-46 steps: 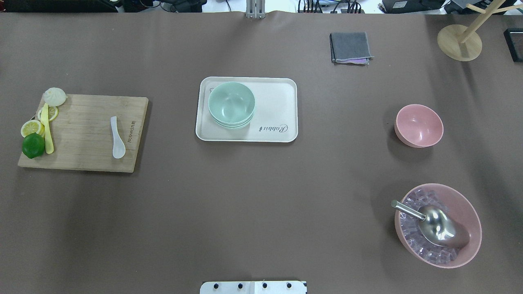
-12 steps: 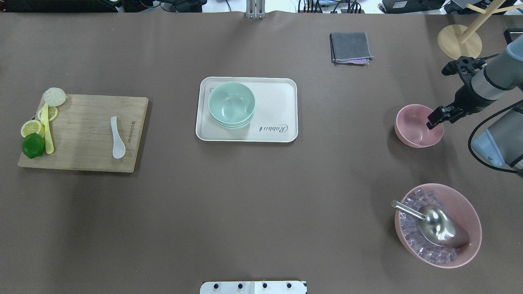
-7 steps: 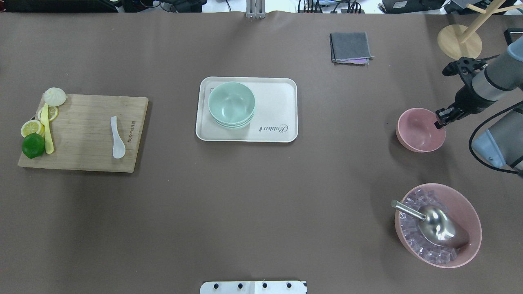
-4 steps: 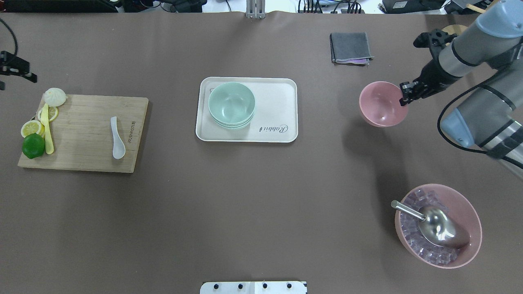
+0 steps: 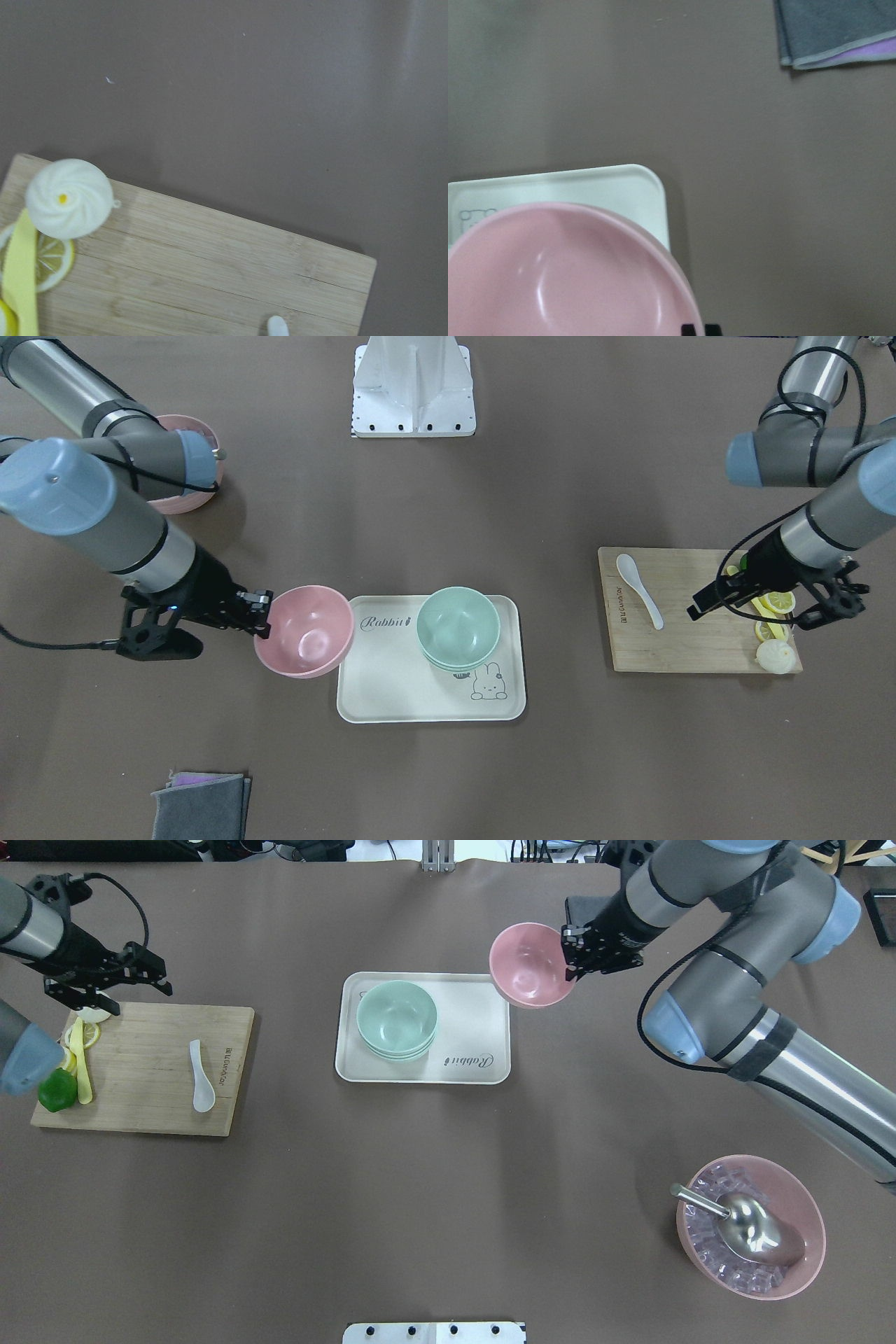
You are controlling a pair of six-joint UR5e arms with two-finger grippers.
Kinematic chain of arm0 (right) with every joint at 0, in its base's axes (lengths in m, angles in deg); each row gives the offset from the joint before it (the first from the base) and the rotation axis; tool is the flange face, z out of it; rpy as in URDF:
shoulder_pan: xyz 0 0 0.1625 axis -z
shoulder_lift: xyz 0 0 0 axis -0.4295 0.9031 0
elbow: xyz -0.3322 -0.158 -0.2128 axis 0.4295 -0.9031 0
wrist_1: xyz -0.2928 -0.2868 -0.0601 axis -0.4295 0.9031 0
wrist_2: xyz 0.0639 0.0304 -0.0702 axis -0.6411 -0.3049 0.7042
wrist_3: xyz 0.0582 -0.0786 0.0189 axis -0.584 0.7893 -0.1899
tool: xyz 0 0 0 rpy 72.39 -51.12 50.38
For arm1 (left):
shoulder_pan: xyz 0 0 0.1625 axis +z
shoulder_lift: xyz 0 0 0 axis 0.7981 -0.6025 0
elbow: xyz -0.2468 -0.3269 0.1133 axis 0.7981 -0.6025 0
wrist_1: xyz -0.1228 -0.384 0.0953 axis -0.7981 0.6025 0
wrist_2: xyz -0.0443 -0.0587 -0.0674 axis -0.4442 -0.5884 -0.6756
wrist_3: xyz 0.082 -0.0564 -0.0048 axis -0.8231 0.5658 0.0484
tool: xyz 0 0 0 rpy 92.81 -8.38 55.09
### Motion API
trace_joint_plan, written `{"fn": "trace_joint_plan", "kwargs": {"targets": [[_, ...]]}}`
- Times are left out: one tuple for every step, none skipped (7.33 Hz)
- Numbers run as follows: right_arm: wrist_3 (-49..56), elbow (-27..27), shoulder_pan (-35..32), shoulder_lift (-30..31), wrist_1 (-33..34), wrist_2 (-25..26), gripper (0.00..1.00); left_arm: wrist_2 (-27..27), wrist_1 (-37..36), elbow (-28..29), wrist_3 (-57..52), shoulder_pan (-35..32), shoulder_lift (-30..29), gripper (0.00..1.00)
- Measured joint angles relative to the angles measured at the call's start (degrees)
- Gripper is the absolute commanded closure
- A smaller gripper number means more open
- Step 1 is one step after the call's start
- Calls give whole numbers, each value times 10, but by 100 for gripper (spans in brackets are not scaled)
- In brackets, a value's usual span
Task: Stack pink bowl on green and place spoon
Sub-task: 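Lift the pink bowl toward the green bowl while the left arm moves over the board, then lower the pink bowl into the green bowl while the left gripper descends to the spoon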
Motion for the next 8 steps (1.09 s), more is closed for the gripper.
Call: {"fn": "trace_joint_plan", "kwargs": {"targets": [[-66,-4,27,-33,2,27,100,24,1,-5,23,25,-1,3],[-130,-16,50,-67,3,49,100,35,3,-8,33,40,-1,3],[-170,-32,68,-93,3,60,100,39,5,-9,38,48,-1,3],[-190,-48,79,-108,1,64,100,40,6,-11,40,52,0,3],[-201,-65,88,-120,0,65,100,41,7,-12,41,54,2,3],[-208,-81,95,-131,-1,61,100,41,7,-12,41,56,2,3],[-213,-94,99,-138,-2,50,100,41,7,-12,41,57,3,3],[-215,-105,102,-144,-2,39,100,41,7,-11,41,58,3,3]]}}
